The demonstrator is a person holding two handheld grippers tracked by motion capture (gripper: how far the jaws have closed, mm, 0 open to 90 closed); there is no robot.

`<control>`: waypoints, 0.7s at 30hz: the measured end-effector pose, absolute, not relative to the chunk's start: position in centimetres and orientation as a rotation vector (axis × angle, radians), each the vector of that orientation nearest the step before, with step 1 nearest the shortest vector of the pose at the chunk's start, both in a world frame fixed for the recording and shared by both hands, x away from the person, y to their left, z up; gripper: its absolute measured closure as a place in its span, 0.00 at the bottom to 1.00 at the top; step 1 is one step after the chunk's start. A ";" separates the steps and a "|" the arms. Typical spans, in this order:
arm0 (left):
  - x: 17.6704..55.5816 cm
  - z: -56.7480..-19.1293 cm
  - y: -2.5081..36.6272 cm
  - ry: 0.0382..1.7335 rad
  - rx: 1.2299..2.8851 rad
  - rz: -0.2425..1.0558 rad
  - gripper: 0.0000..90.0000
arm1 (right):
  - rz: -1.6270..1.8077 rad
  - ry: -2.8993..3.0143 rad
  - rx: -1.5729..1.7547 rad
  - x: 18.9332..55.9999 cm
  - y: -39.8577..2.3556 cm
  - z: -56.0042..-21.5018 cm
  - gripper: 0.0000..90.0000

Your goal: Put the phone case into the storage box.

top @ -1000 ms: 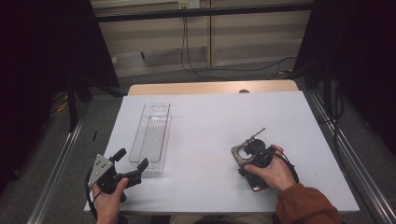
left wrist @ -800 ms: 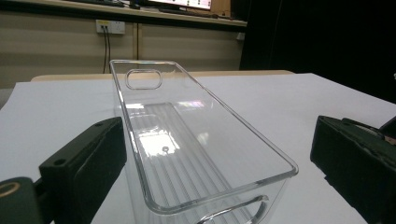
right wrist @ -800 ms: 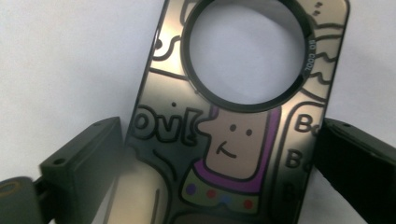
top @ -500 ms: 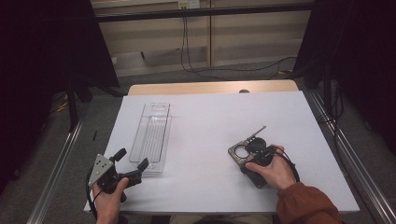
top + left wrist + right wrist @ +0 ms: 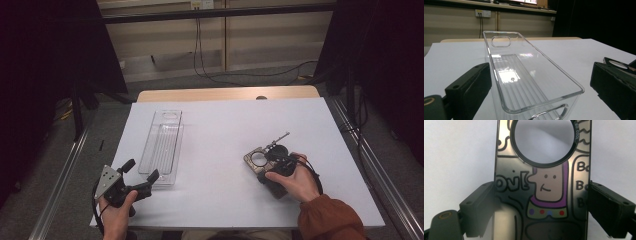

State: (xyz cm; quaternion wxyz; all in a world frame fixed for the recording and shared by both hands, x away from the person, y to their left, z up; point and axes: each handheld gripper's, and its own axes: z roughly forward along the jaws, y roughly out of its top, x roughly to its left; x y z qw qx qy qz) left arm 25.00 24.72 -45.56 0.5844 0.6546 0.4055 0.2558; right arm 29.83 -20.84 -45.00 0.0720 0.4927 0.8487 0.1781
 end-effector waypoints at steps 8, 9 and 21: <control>25.0 -45.5 24.8 0.944 1.533 0.603 0.04 | 0.634 2.506 1.429 29.6 -21.1 -44.1 0.13; 24.9 -45.5 24.8 0.946 1.530 0.603 0.04 | 0.641 2.497 1.443 29.6 -21.1 -44.1 0.13; 24.9 -45.5 24.8 0.949 1.526 0.606 0.04 | 0.831 2.440 1.356 29.3 -21.6 -43.3 0.13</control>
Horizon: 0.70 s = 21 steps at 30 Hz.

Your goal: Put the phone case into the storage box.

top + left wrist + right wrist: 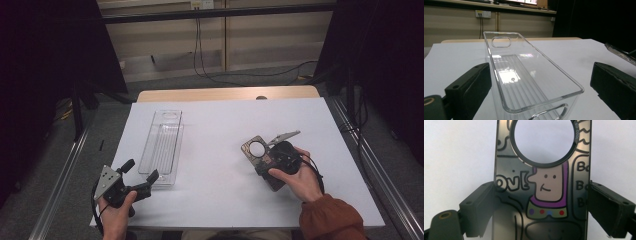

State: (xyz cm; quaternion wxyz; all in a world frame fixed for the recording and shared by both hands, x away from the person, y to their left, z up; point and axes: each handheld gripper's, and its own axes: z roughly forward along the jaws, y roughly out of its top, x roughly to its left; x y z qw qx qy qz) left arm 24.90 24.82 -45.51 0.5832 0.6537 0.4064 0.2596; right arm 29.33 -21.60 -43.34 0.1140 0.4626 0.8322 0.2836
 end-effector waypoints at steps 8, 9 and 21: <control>24.9 -45.4 24.8 0.944 1.525 0.604 0.04 | 0.956 2.392 1.277 29.2 -22.1 -43.0 0.13; 24.9 -45.4 24.9 0.940 1.530 0.611 0.04 | 0.963 2.384 1.285 29.2 -22.1 -43.0 0.13; 25.1 -45.4 24.6 0.929 1.527 0.591 0.04 | 1.071 2.331 1.201 29.0 -22.6 -43.1 0.13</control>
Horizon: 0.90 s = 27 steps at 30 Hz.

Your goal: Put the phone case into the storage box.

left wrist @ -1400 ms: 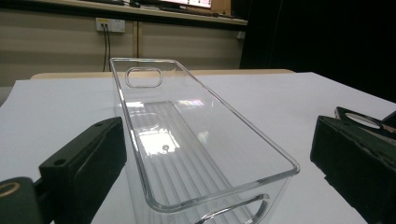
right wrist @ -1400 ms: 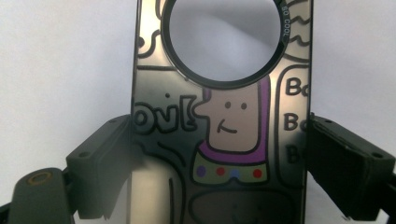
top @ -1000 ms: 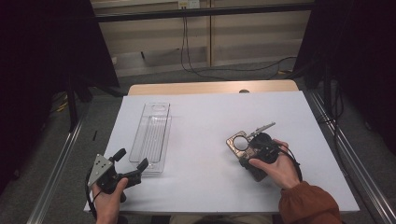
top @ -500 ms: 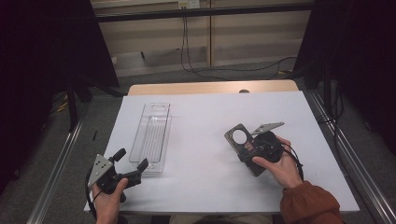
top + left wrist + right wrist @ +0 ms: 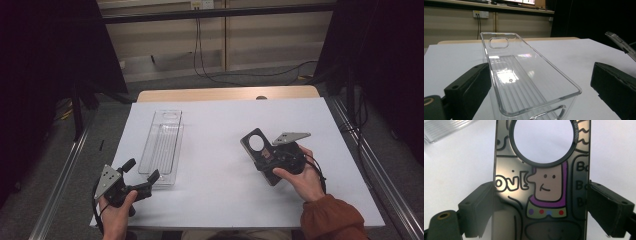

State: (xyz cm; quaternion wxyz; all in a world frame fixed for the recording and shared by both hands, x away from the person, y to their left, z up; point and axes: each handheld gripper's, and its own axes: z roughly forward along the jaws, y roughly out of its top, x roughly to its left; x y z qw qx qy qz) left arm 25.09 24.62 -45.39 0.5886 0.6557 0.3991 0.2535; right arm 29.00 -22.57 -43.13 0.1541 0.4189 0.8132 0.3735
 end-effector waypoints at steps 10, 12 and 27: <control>25.5 -45.3 24.3 0.916 1.535 0.598 0.03 | 1.198 2.253 1.093 28.7 -22.4 -43.3 0.13; 25.7 -45.3 24.1 0.907 1.528 0.592 0.03 | 1.219 2.249 1.085 28.7 -22.4 -43.3 0.13; 26.6 -44.6 22.0 0.831 1.574 0.541 0.05 | 1.368 2.186 0.972 28.6 -22.2 -44.0 0.13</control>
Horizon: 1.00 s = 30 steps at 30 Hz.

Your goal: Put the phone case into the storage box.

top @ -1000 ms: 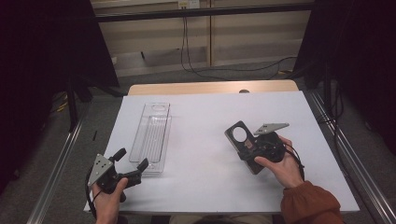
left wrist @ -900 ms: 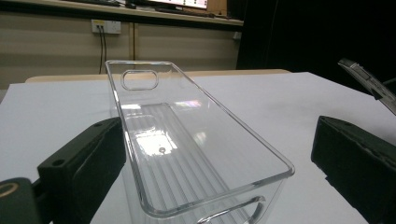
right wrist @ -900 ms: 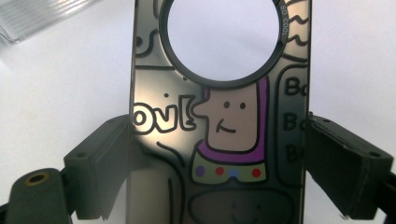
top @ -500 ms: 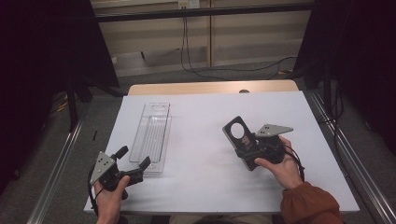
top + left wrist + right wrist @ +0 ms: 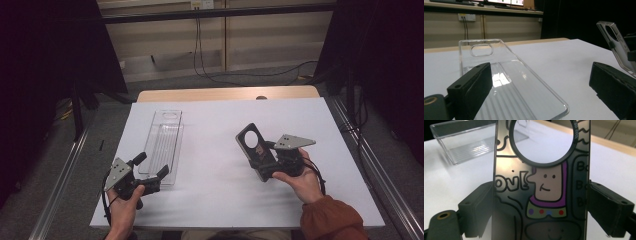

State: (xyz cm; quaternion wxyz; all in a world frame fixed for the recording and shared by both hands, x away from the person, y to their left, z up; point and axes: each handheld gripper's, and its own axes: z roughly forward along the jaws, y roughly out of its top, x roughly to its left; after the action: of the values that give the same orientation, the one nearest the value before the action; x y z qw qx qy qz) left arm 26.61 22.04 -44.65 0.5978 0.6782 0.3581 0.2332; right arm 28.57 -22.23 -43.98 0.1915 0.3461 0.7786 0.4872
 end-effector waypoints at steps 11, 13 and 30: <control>27.4 -44.2 19.6 0.722 1.626 0.454 0.07 | 1.481 2.133 0.934 28.2 -22.3 -44.4 0.13; 27.6 -44.2 19.3 0.691 1.644 0.423 0.09 | 1.501 2.140 0.915 28.1 -22.3 -44.5 0.13; 27.8 -43.0 15.7 0.516 1.642 0.265 0.06 | 1.638 2.156 0.839 27.3 -22.7 -44.6 0.13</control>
State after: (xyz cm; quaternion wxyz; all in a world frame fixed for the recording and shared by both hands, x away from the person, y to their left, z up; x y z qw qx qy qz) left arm 27.85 15.67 -43.04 0.6442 0.7212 0.2265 0.1163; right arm 27.35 -22.68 -44.63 0.1528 0.2924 0.7517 0.5711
